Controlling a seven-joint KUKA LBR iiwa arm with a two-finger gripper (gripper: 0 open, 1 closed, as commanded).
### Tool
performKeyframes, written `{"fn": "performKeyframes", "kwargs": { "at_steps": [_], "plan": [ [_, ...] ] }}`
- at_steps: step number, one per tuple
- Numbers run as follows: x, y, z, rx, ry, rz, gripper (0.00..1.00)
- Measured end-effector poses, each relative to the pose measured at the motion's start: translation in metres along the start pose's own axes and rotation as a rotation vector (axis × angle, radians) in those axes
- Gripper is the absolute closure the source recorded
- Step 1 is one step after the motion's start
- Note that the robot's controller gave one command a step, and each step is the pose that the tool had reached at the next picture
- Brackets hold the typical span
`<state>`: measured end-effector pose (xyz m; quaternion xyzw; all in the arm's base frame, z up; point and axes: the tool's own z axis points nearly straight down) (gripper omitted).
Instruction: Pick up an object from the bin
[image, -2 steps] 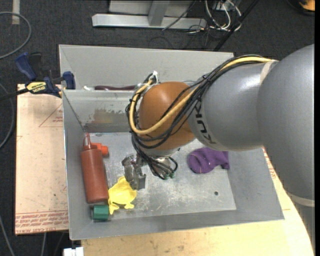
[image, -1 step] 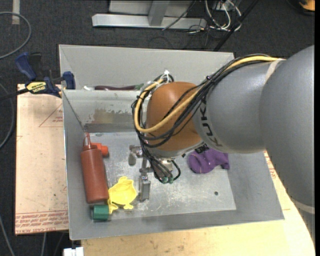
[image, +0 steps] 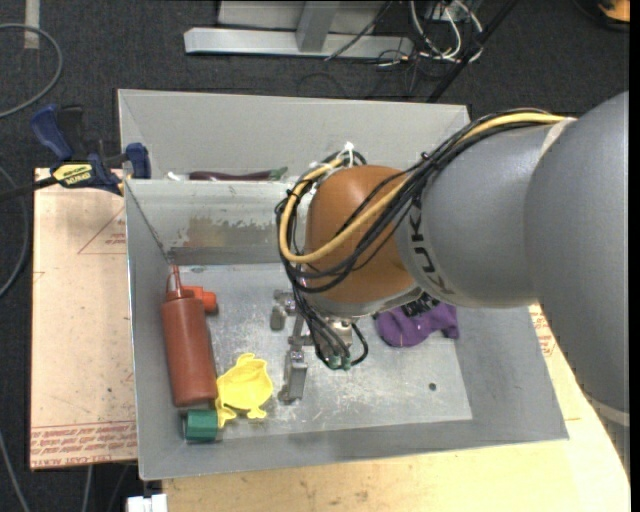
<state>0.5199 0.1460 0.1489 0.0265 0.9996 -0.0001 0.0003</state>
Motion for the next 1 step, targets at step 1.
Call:
{"fn": "performKeyframes", "kwargs": {
  "at_steps": [1],
  "plan": [
    [0.0054, 0.0109, 0.0209, -0.003, -0.011, -0.074, 0.0]
  ]
}}
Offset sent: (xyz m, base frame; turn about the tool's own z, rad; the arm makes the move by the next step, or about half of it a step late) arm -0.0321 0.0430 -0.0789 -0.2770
